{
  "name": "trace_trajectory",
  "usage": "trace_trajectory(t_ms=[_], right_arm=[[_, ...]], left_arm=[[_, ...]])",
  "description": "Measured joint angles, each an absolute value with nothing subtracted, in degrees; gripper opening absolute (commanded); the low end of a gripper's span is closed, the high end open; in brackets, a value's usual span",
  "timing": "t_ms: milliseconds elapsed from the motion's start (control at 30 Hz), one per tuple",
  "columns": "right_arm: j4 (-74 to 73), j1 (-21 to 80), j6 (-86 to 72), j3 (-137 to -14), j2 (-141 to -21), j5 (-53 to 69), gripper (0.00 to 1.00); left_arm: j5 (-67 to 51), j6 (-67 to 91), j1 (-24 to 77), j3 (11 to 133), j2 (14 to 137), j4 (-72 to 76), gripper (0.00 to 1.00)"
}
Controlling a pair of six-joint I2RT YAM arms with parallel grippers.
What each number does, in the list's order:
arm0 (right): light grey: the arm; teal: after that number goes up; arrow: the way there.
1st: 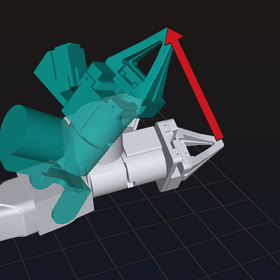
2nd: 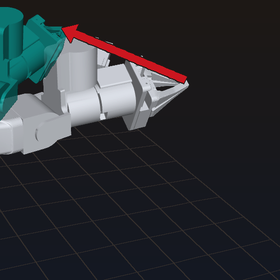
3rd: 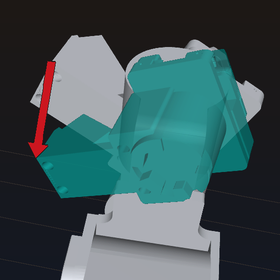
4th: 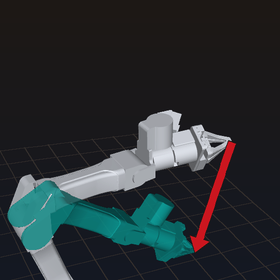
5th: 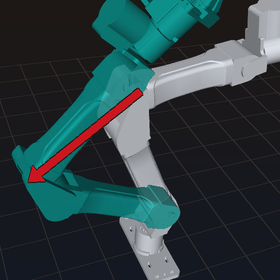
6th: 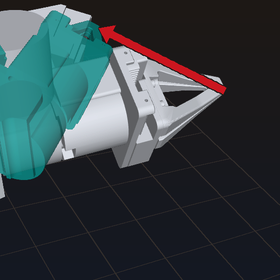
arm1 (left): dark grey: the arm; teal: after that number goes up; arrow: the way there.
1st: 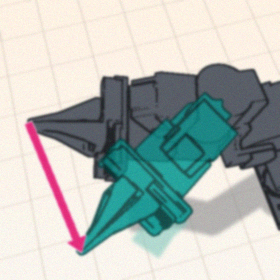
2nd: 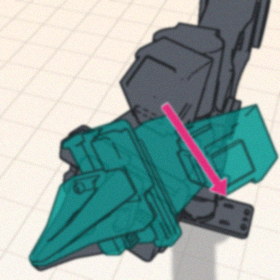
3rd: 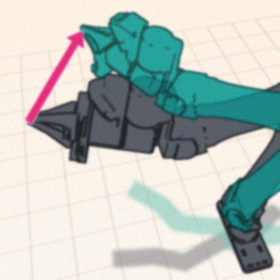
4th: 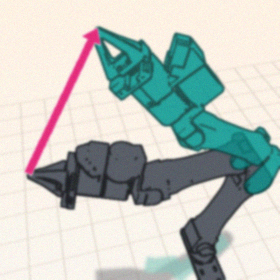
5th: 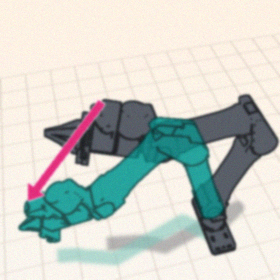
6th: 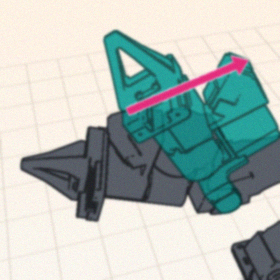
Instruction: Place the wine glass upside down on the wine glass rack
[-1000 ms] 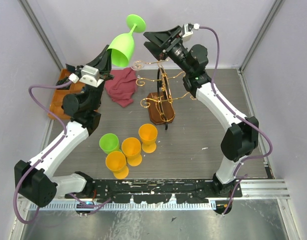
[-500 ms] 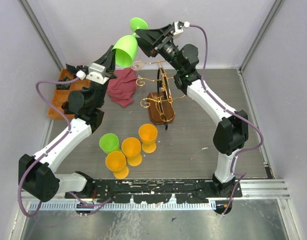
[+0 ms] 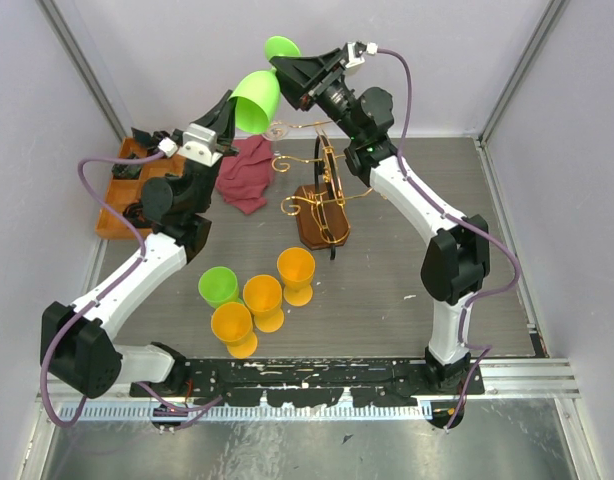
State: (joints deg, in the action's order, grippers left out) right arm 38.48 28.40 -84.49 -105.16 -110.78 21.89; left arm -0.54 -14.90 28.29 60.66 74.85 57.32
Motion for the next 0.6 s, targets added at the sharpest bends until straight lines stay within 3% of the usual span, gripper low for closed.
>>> trace_trajectory(t_ms=[267, 600], right_arm=[[38.92, 28.40, -85.12, -105.32, -111.28, 21.65, 0.40], [39.03, 28.40, -85.27, -105.32, -111.28, 21.50, 0.36]], left_arm=[[-0.58, -14.90, 28.40, 60.66, 74.85, 57.84, 0.00], [-0.93, -13.76, 28.80, 60.66, 74.83, 58.26, 0.00]])
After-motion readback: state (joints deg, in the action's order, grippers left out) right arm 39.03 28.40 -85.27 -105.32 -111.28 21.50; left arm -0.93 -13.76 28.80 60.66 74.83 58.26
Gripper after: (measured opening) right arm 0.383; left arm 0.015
